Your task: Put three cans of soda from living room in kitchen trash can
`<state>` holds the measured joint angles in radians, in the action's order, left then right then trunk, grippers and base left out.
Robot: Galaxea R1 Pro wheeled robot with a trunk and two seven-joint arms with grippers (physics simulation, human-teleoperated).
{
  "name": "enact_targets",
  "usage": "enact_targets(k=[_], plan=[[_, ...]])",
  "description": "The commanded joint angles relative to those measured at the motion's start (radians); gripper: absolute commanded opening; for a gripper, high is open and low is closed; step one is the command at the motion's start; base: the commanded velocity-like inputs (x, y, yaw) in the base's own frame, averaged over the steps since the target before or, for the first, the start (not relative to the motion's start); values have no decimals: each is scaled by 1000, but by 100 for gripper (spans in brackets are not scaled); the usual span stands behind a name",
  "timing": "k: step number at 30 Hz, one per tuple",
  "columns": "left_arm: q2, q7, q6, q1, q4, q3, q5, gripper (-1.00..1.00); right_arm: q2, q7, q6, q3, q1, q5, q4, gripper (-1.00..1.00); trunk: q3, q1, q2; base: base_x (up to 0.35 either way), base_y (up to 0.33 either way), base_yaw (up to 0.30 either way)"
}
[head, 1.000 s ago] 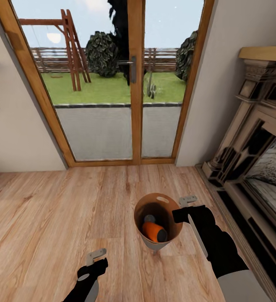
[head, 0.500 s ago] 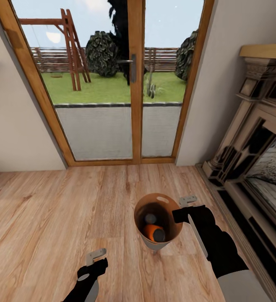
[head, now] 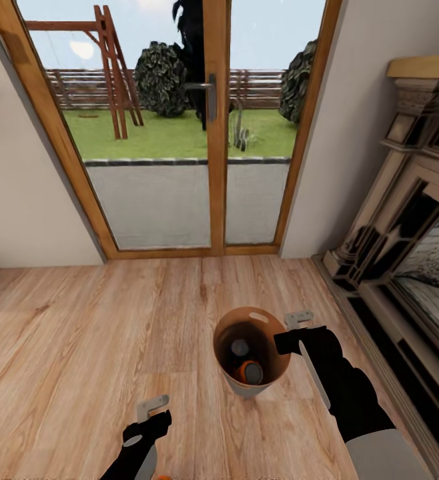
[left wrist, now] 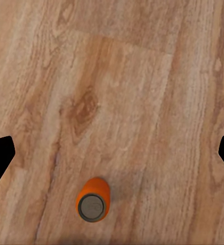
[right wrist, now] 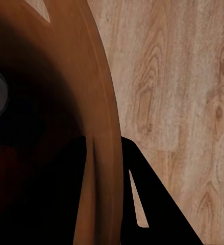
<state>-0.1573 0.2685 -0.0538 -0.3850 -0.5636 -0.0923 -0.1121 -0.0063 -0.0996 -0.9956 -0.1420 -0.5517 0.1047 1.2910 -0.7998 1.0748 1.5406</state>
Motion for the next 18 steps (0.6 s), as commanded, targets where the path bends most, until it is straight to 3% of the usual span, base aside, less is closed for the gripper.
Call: enact_targets(k=[1,18], plan=[[0,0,0,0,0,0,0,100,0,-3,0,0,-1,-17,0,-100,-5,4,7,0,0,0],[0,-2,0,0,1,0,0,100,0,-3,-1,-1,-1,-17,0,-100,-85,69,126,0,0,0]])
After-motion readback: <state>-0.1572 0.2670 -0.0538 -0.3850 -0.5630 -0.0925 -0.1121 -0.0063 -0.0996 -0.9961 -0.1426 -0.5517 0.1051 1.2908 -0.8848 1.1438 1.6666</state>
